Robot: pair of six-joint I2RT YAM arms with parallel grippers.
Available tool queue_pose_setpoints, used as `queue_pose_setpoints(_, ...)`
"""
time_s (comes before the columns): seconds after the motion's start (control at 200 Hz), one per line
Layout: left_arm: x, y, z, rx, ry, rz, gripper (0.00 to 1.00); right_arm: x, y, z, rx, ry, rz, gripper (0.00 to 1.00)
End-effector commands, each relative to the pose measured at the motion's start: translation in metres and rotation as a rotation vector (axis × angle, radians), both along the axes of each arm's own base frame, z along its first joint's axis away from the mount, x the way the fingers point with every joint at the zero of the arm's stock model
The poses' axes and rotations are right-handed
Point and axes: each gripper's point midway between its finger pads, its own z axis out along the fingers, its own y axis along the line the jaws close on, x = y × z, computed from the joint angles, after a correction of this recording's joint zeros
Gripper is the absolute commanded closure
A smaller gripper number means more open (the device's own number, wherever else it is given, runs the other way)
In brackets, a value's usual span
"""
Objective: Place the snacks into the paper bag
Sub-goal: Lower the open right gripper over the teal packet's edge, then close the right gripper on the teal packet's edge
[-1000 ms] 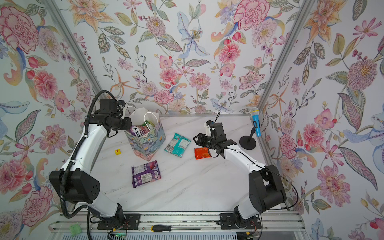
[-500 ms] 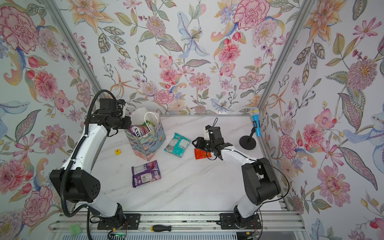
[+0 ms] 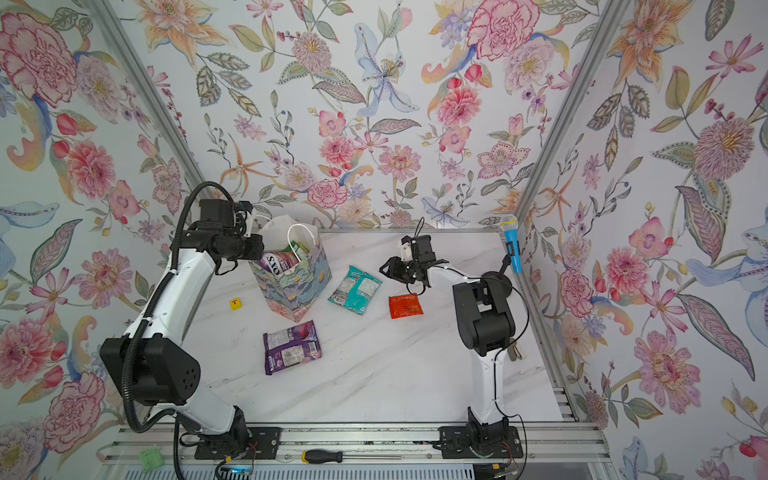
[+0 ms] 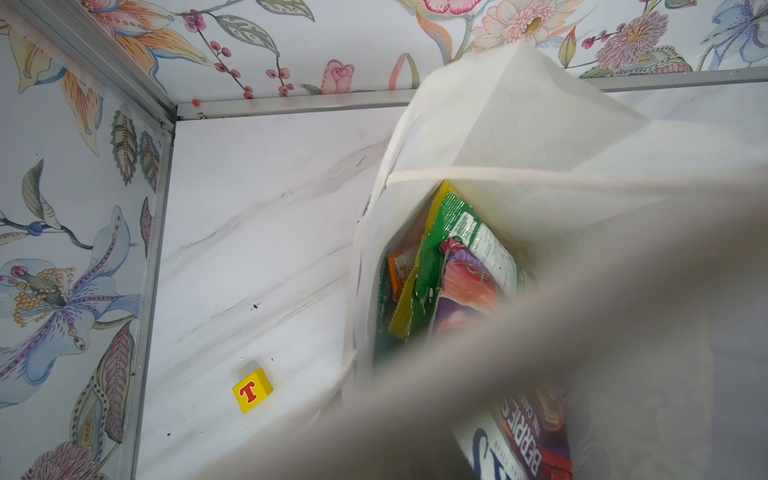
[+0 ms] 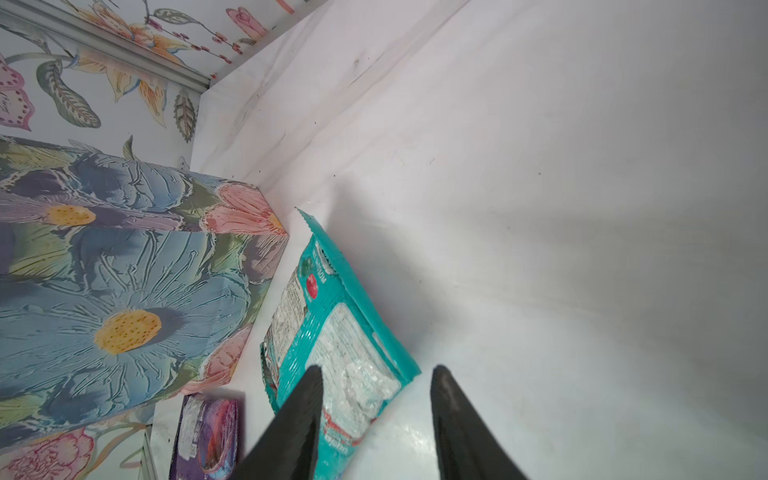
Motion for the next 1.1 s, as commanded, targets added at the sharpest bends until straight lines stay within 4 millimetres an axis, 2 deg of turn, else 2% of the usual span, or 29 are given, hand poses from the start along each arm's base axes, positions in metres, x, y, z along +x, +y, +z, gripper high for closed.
queue_pose_setpoints(0.0,-0.003,0.0,-0.005,-0.014,0.008,-0.018,0.77,0.002,0.01,-0.003,0.003,0.014,0.083,0.55)
queue_pose_setpoints(0.21,-0.004,-0.001,-0.007,-0.028,0.004,-0.027,0.78,0.015,0.022,-0.014,-0.013,0.019,0.139,0.55)
queue_pose_setpoints(0.43,-0.005,-0.001,-0.009,-0.042,0.003,-0.029,0.78,0.005,0.038,-0.031,-0.042,0.041,0.193,0.55)
queue_pose_setpoints(0.726,-0.006,-0.002,-0.006,-0.055,-0.006,-0.035,0.78,-0.009,0.054,-0.04,-0.022,0.072,0.243,0.56)
queue_pose_setpoints(0.811,-0.006,-0.002,-0.007,-0.058,-0.005,-0.037,0.78,-0.012,0.055,-0.042,-0.022,0.081,0.245,0.61)
queue_pose_setpoints(0.981,-0.006,-0.003,-0.006,-0.063,-0.007,-0.039,0.78,-0.016,0.057,-0.032,-0.001,0.073,0.237,0.9)
queue_pose_setpoints(1.066,-0.007,-0.004,-0.006,-0.065,-0.006,-0.041,0.78,-0.017,0.055,-0.024,0.002,0.059,0.228,1.0)
queue_pose_setpoints(1.096,-0.006,-0.003,-0.006,-0.065,-0.006,-0.041,0.78,-0.018,0.054,-0.021,0.0,0.053,0.224,1.0)
